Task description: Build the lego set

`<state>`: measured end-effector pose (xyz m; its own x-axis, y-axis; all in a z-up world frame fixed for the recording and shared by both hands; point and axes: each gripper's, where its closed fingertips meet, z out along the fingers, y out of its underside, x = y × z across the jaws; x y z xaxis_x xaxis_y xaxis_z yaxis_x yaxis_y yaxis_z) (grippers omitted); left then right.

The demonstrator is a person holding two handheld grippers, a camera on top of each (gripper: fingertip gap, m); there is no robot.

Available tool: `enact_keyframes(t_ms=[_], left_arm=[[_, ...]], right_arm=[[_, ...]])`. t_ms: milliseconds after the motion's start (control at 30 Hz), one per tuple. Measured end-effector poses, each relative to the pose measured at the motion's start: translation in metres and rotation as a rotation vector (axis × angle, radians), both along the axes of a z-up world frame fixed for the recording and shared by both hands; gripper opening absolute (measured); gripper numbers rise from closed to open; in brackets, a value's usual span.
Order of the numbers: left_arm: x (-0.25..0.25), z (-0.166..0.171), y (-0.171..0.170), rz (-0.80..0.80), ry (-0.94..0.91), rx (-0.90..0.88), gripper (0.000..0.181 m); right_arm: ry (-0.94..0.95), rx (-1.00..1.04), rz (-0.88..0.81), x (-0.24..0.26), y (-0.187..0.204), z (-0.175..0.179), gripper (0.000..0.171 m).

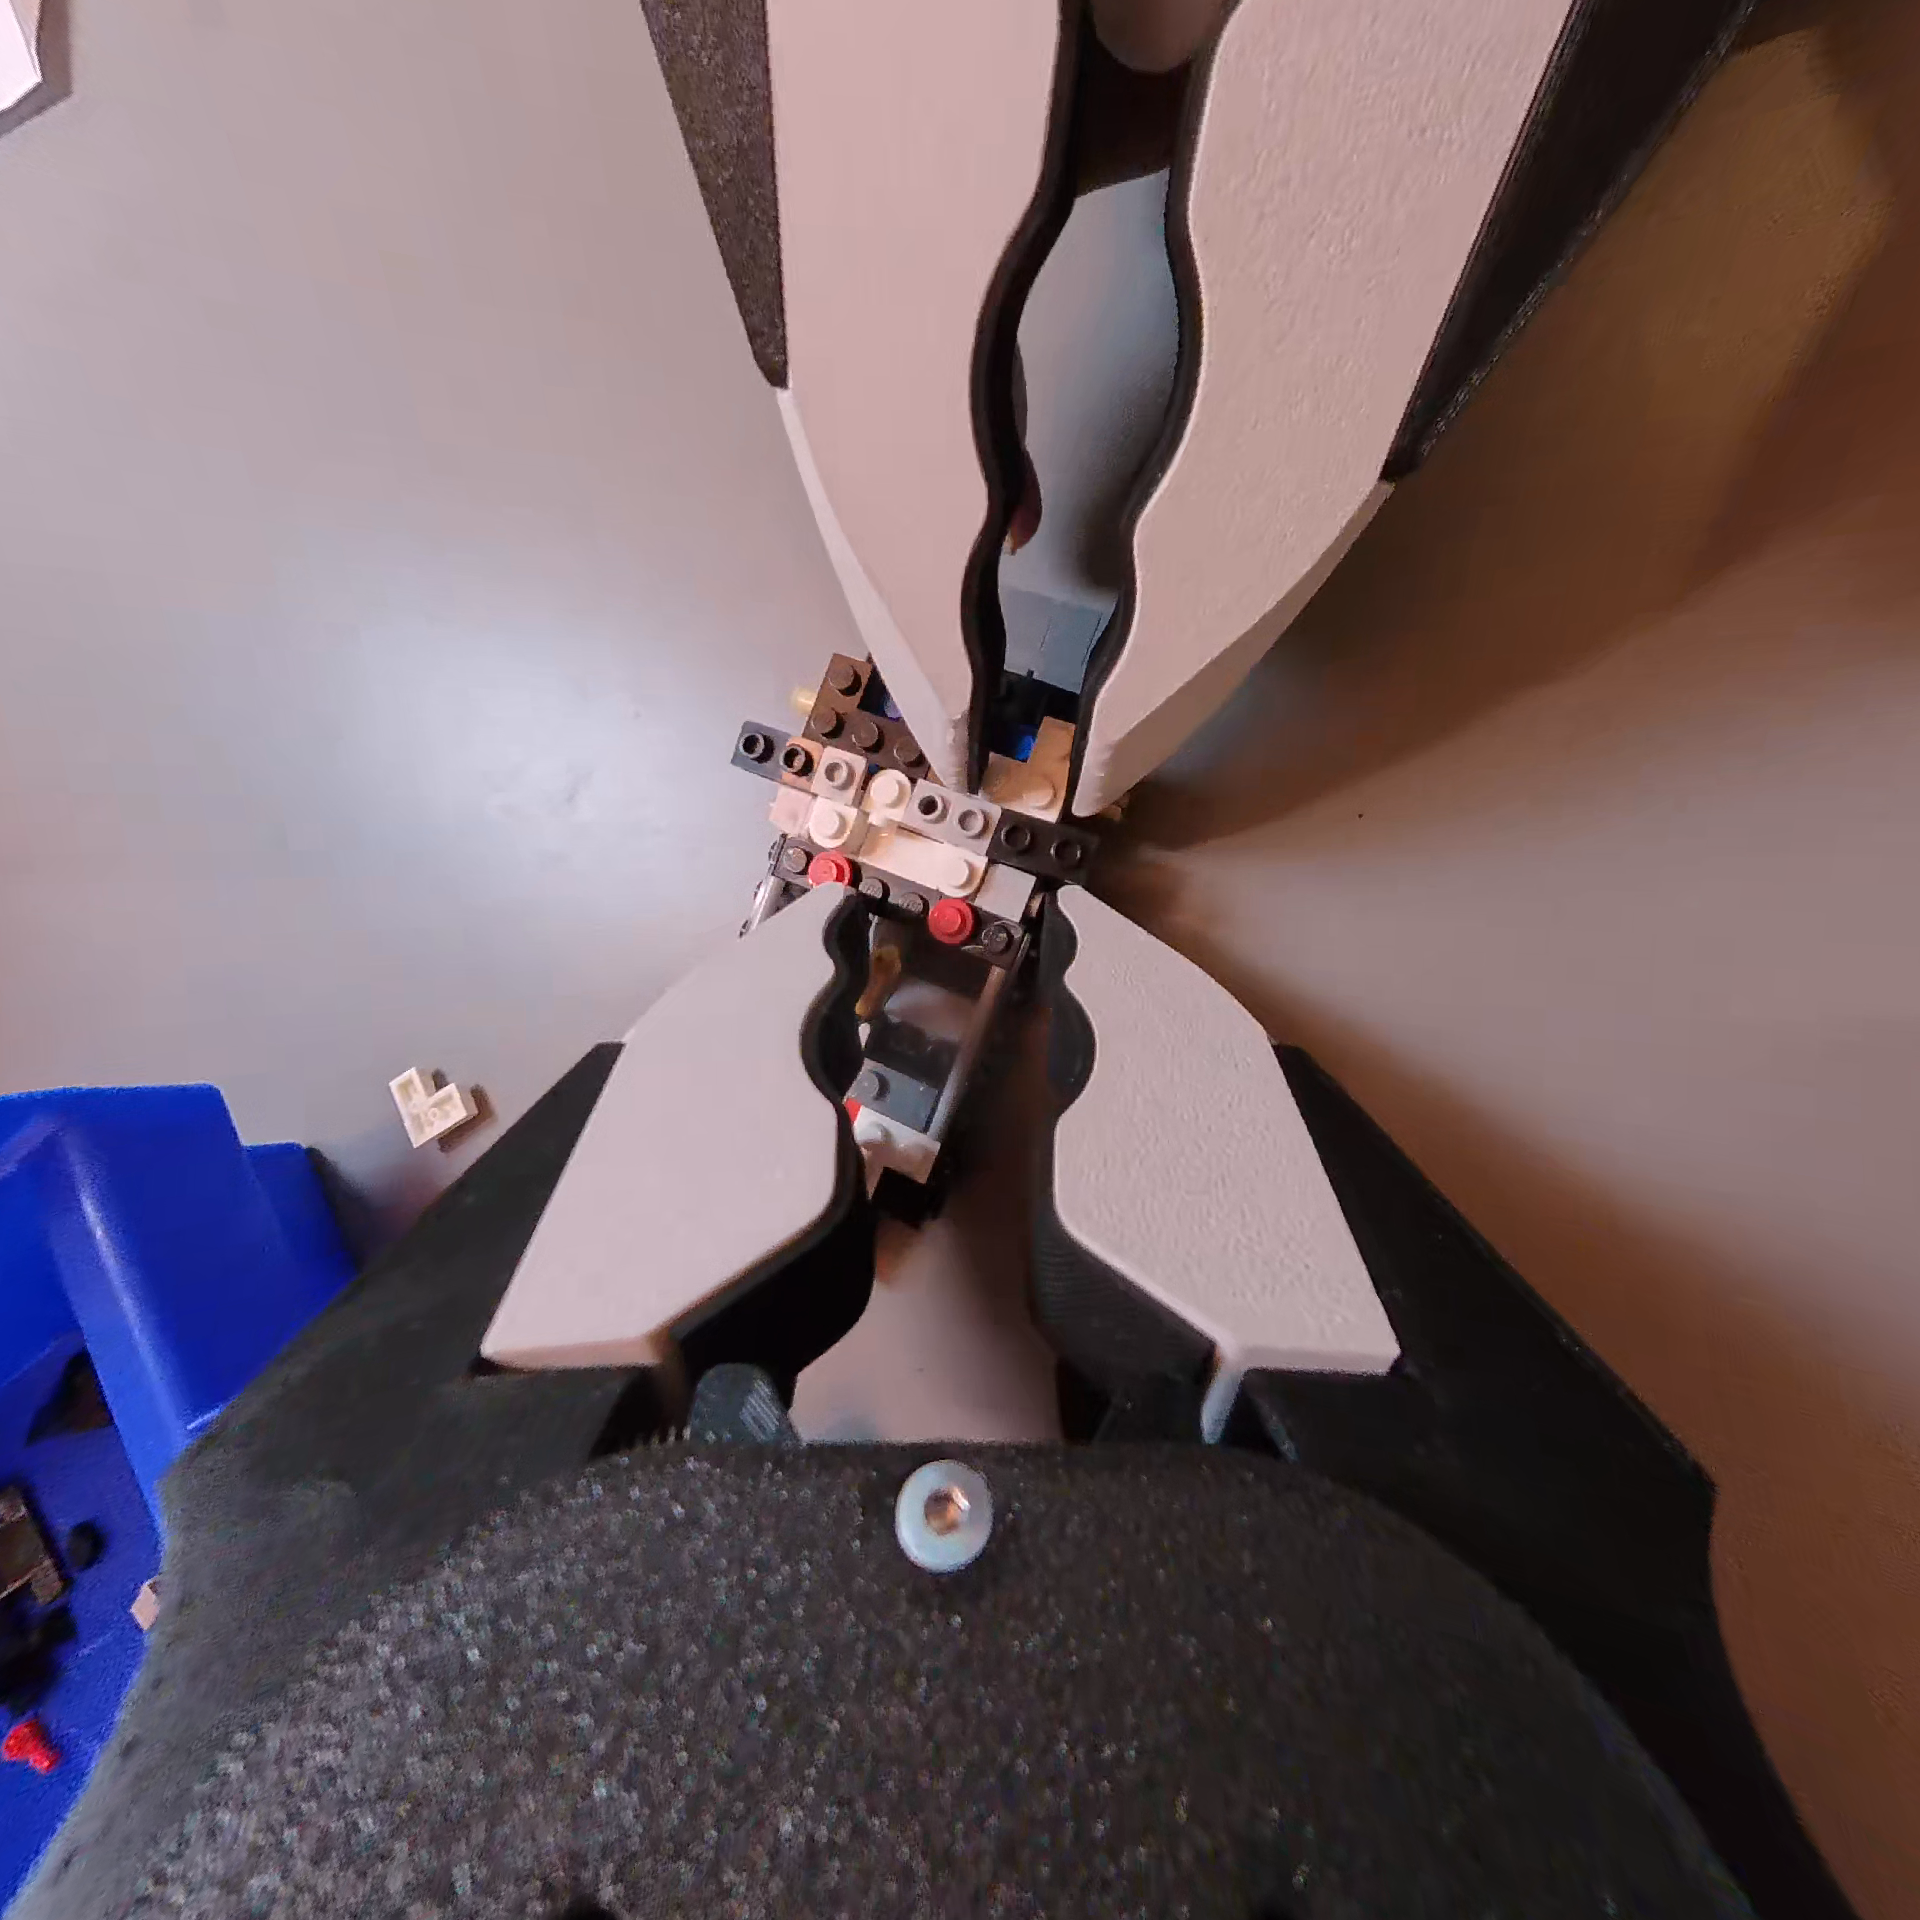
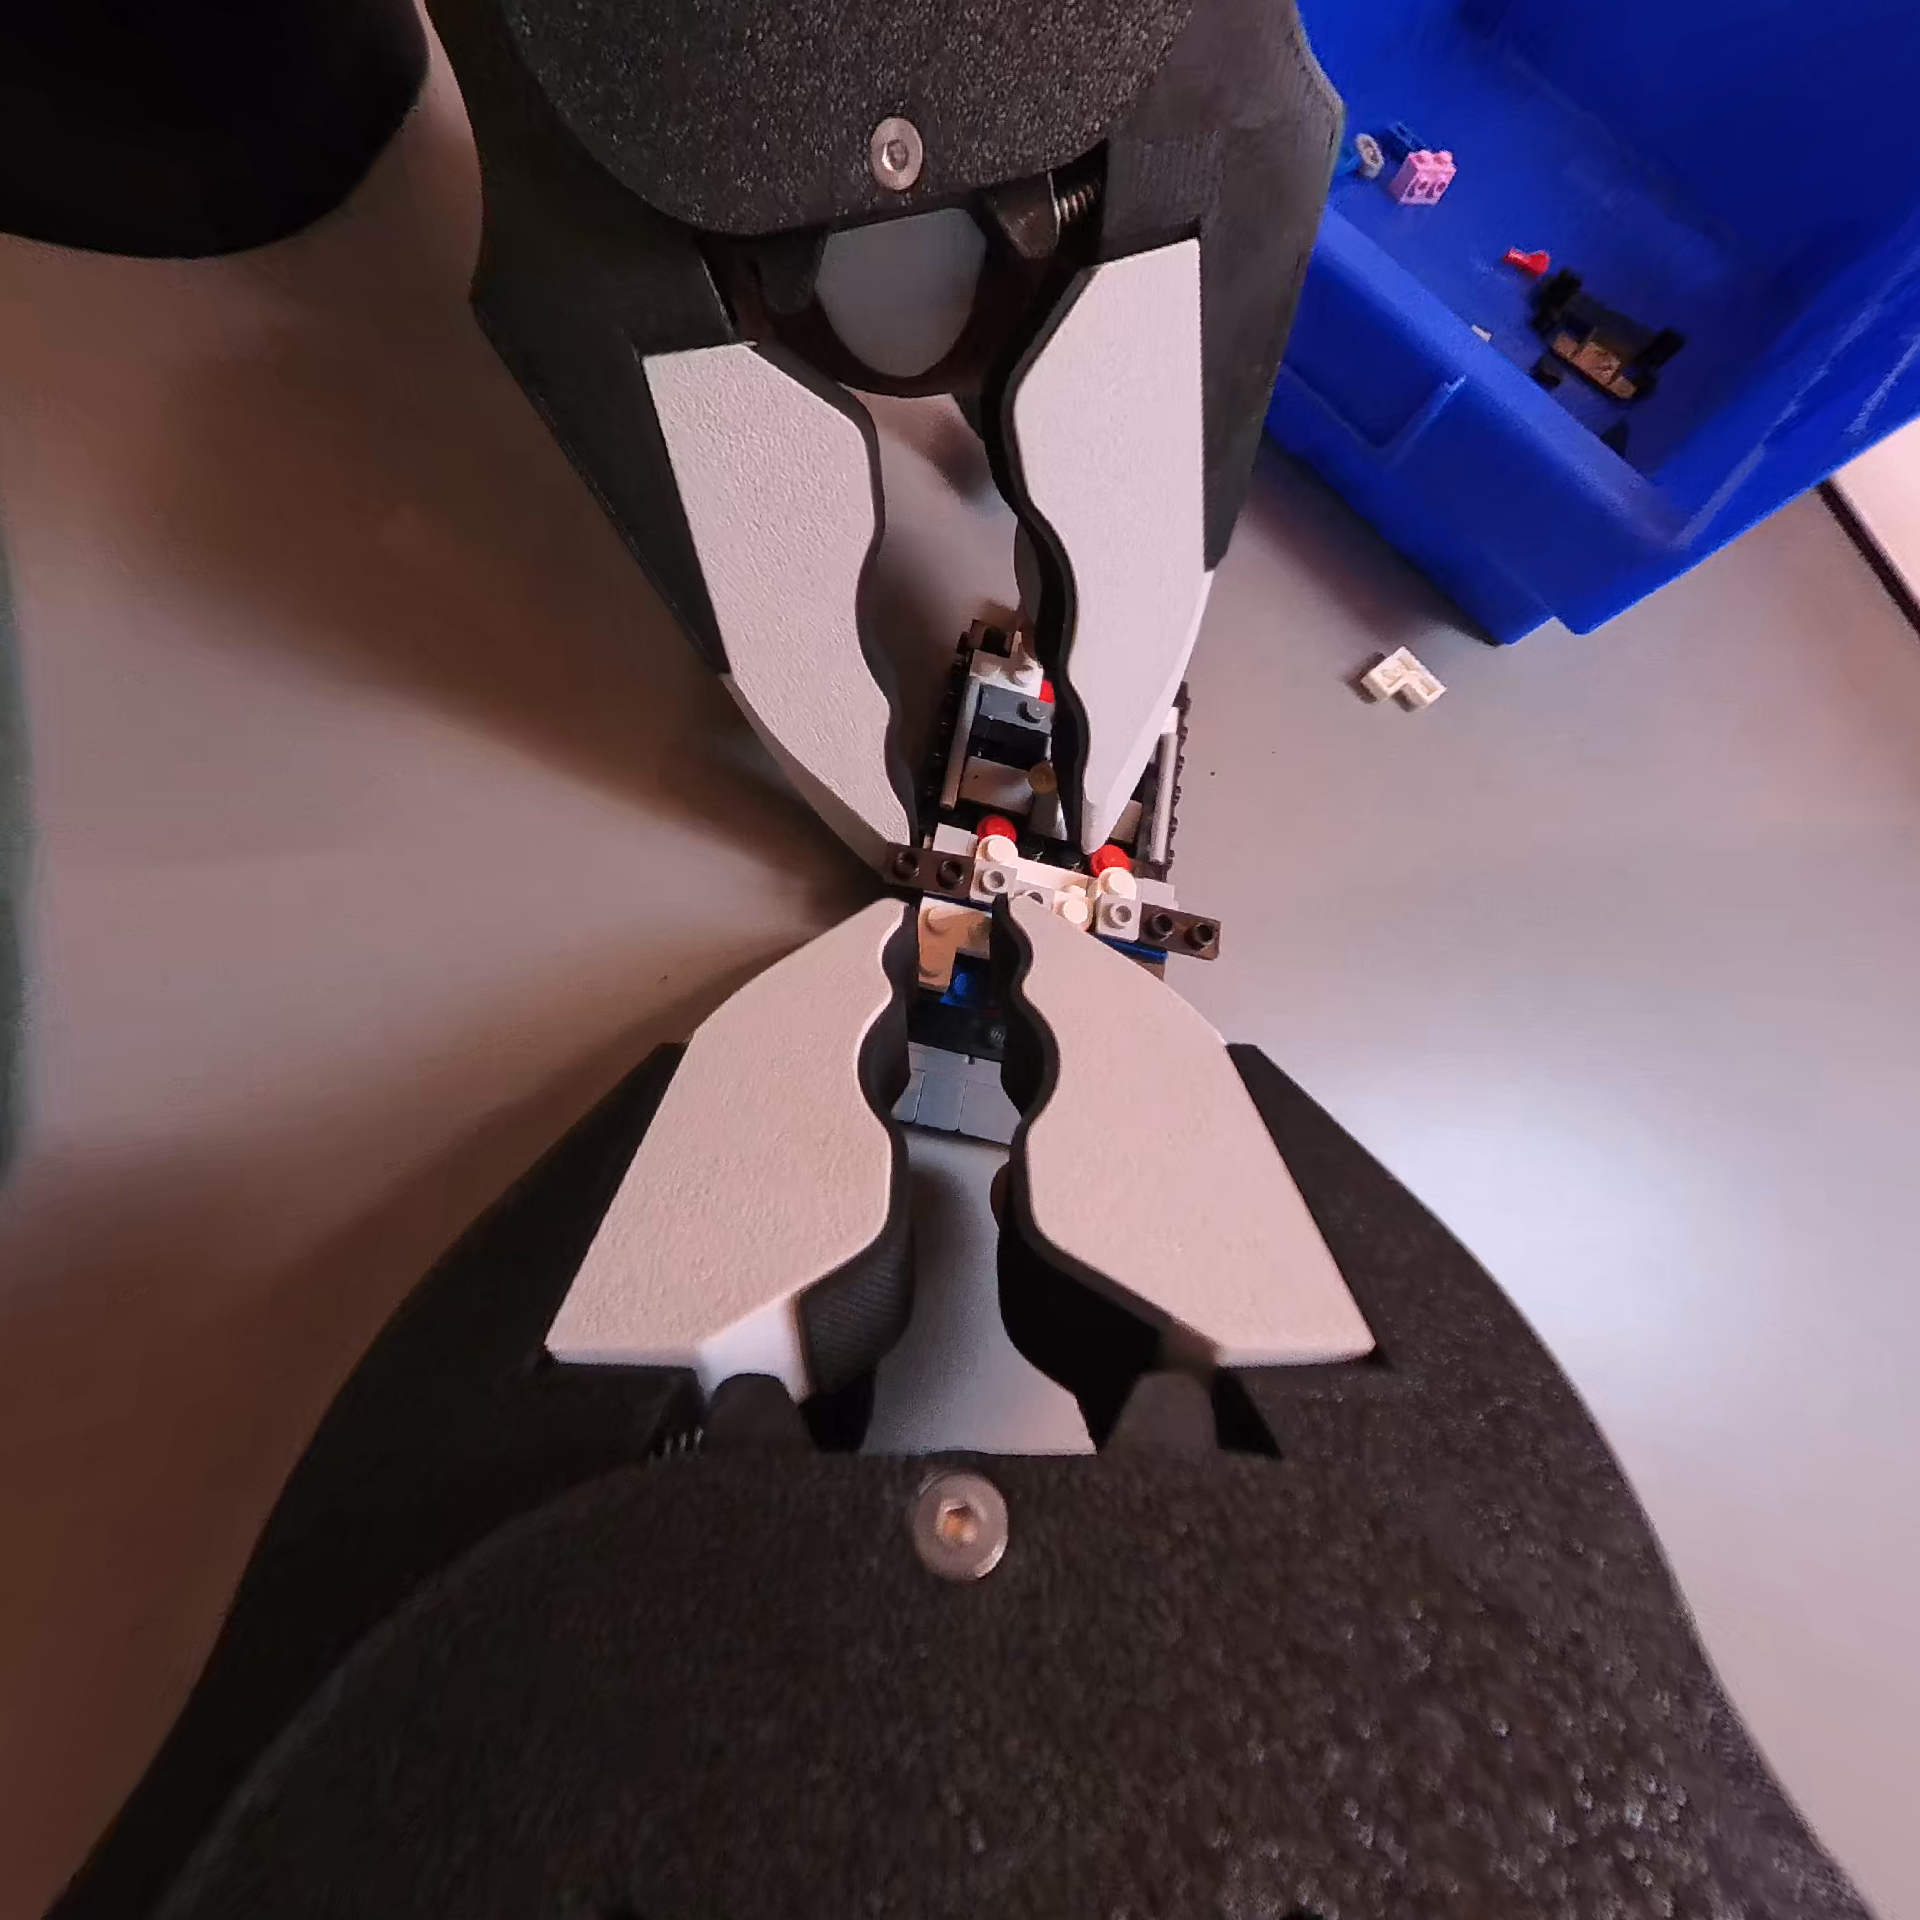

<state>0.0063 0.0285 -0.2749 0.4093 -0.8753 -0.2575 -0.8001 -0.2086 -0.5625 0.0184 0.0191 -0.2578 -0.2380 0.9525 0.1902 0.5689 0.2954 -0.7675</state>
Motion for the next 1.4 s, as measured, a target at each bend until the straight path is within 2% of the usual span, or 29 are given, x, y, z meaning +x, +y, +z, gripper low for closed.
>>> enact_keyframes(t_ms=[133,167,200,267,333,400,433,500,667,800,1000,1133,1167,1200,1300,1400], left_arm=[[0.002,0.000,-0.002,-0.003,0.006,-0.004,0.032],[0.000,-0.001,0.001,0.013,0.017,0.011,0.032],[0.001,-0.001,0.002,0.014,0.010,0.005,0.031],[0.001,-0.001,0.001,0.007,0.015,0.004,0.031],[0.001,0.000,0.000,0.012,0.007,0.004,0.031],[0.001,0.000,0.000,0.014,0.007,0.006,0.031],[0.001,0.000,0.000,0.015,0.011,0.008,0.031],[0.001,0.000,0.000,0.015,0.017,0.010,0.031],[0.001,0.000,-0.001,0.016,0.044,0.018,0.031],[0.000,0.000,-0.001,0.014,0.059,0.016,0.031],[0.001,0.000,-0.003,0.003,0.073,0.034,0.026],[0.002,0.000,-0.002,0.006,0.058,0.053,0.026],[0.001,0.000,0.000,0.020,0.058,0.056,0.026],[0.001,0.000,-0.001,0.010,0.062,0.049,0.026],[0.001,0.000,-0.001,0.010,0.057,0.049,0.026],[0.001,0.000,-0.001,0.014,0.039,0.042,0.026]], right_arm=[[0.009,-0.039,0.008,0.003,-0.002,0.001,0.012],[0.075,-0.119,0.043,0.001,-0.013,0.013,0.000],[0.095,-0.167,0.064,0.001,-0.021,0.020,0.000],[0.108,-0.053,0.044,0.002,-0.012,0.021,0.000],[0.119,-0.095,0.011,0.004,-0.008,0.025,0.000],[0.095,-0.095,-0.029,0.006,-0.001,0.023,0.000],[0.074,-0.094,-0.032,0.006,-0.001,0.020,0.009],[0.010,-0.081,-0.034,0.005,-0.002,0.008,0.016],[-0.084,-0.018,-0.059,0.002,0.003,-0.005,0.016],[-0.141,-0.068,-0.062,0.000,0.003,-0.006,0.015],[-0.062,-0.267,-0.075,-0.002,0.002,-0.006,0.014],[-0.031,-0.492,-0.089,-0.002,0.002,-0.002,0.012],[0.002,-0.590,-0.070,-0.002,-0.003,0.006,0.000],[0.008,-0.606,-0.088,-0.002,0.001,0.007,0.000],[0.046,-0.475,-0.136,0.000,0.016,0.011,0.000],[0.028,-0.241,-0.061,0.005,0.008,0.012,0.000]])
